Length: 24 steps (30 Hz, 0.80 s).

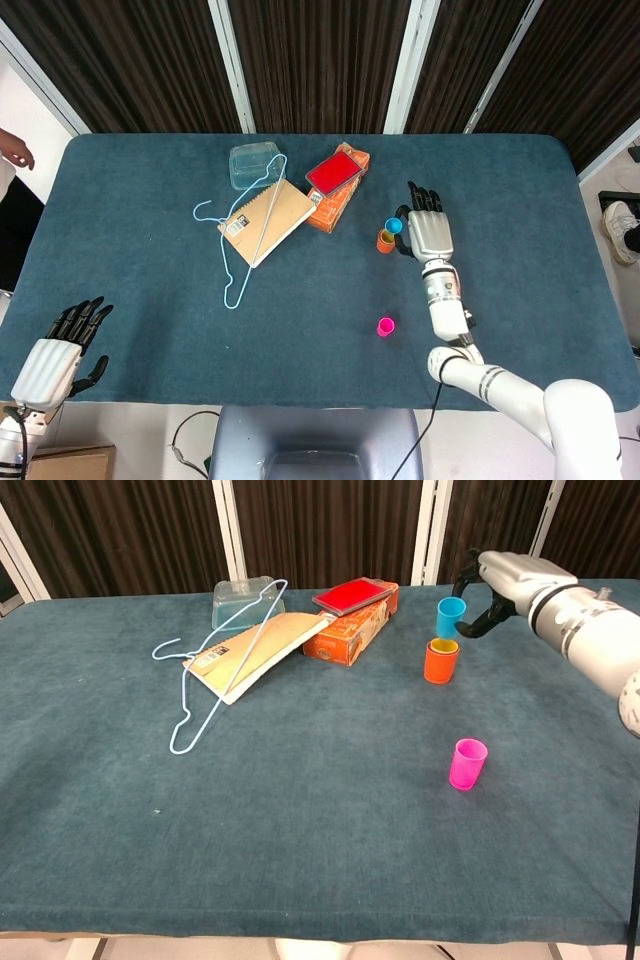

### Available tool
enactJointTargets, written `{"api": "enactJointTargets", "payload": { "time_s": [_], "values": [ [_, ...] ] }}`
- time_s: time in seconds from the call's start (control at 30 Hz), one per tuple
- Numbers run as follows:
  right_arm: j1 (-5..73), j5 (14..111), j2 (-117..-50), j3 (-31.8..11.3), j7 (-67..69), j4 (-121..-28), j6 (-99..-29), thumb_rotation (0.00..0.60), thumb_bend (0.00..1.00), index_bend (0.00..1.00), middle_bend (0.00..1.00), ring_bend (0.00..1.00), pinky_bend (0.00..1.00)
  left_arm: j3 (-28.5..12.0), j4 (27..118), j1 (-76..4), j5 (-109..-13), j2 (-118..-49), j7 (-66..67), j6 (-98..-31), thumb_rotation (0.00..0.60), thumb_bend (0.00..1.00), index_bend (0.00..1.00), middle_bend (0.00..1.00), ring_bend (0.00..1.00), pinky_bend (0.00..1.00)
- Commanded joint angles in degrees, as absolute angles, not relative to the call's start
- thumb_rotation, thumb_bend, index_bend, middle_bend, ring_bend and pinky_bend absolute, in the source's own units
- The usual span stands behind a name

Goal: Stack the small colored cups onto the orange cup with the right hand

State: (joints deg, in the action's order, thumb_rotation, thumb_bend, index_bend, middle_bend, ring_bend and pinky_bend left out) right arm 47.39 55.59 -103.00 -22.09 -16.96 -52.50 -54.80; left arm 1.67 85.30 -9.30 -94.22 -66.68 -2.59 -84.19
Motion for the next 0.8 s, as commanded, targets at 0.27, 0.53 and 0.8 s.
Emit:
{"api": "enactJointTargets", "payload": {
  "time_s": [0.27, 0.53, 0.8],
  "values": [
    [47.1, 54.7, -103.7, -21.0, -19.0, -51.7, -53.6, 0.600, 0.49, 0.57, 0.11, 0.00, 0.14, 1.8, 85.3, -9.3, -94.3, -66.6, -2.9, -84.2, 0.600, 0.43, 0.00, 0.00, 0.00, 0.11],
    [44.7, 57.5, -99.8, -19.2, -15.6, -59.4, -53.3, 0.600, 0.49, 0.20, 0.03, 0.00, 0.09, 1.7, 85.2, -9.3, -94.3, -66.5, -3.2, -84.4, 0.600, 0.43, 0.00, 0.00, 0.00, 0.11],
    [36.5, 73.5, -84.3, -7.6, -7.4, -87.2, -56.8, 0.600, 0.46, 0.22, 0.02, 0.00, 0.06, 1.9, 85.3, -9.4, -94.6, -66.7, -2.7, -84.3, 0.600, 0.43, 0.00, 0.00, 0.00, 0.11]
  ]
}}
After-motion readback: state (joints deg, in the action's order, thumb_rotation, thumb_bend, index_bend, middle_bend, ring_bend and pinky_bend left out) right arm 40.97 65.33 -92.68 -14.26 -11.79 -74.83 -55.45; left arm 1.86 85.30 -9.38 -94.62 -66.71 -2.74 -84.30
